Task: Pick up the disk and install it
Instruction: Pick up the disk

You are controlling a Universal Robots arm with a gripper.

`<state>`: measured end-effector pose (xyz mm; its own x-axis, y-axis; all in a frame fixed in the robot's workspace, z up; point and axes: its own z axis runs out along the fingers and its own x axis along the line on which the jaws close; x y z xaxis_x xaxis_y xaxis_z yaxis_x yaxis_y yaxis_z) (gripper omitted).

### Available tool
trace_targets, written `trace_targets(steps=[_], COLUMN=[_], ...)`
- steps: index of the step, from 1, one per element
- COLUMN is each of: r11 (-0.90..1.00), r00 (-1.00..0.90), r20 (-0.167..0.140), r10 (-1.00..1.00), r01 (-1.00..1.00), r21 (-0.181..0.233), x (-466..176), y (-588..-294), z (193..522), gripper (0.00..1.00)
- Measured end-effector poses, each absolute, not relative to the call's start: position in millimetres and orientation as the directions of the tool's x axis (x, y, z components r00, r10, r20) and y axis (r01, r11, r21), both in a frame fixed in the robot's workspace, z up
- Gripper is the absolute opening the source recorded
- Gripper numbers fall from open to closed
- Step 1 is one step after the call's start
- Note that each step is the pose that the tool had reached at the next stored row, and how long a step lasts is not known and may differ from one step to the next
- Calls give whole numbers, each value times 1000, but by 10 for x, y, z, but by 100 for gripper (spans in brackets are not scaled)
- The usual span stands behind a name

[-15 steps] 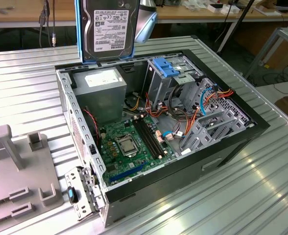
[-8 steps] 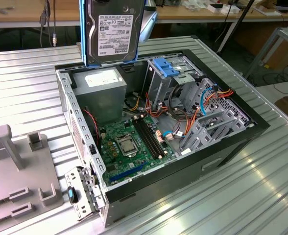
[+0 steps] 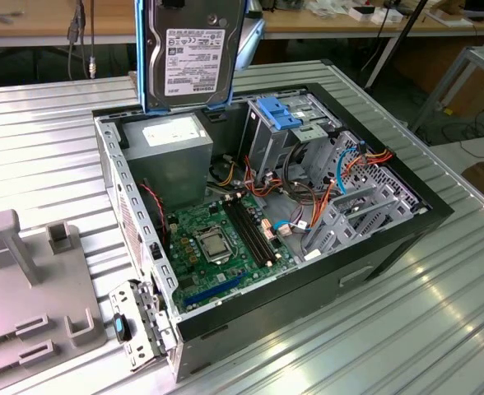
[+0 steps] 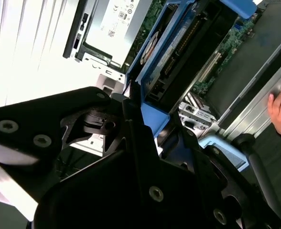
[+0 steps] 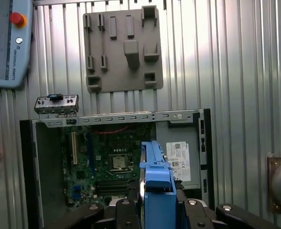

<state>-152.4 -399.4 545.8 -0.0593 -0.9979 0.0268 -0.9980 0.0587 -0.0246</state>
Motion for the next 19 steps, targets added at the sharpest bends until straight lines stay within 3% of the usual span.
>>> trace_targets(steps=[19], r11=[61], r00=[-62], r20=[43], r10=[-997], r01=[-998], r21=[-26], x=[-1310], y=[-4231], z=[5390], gripper=[37])
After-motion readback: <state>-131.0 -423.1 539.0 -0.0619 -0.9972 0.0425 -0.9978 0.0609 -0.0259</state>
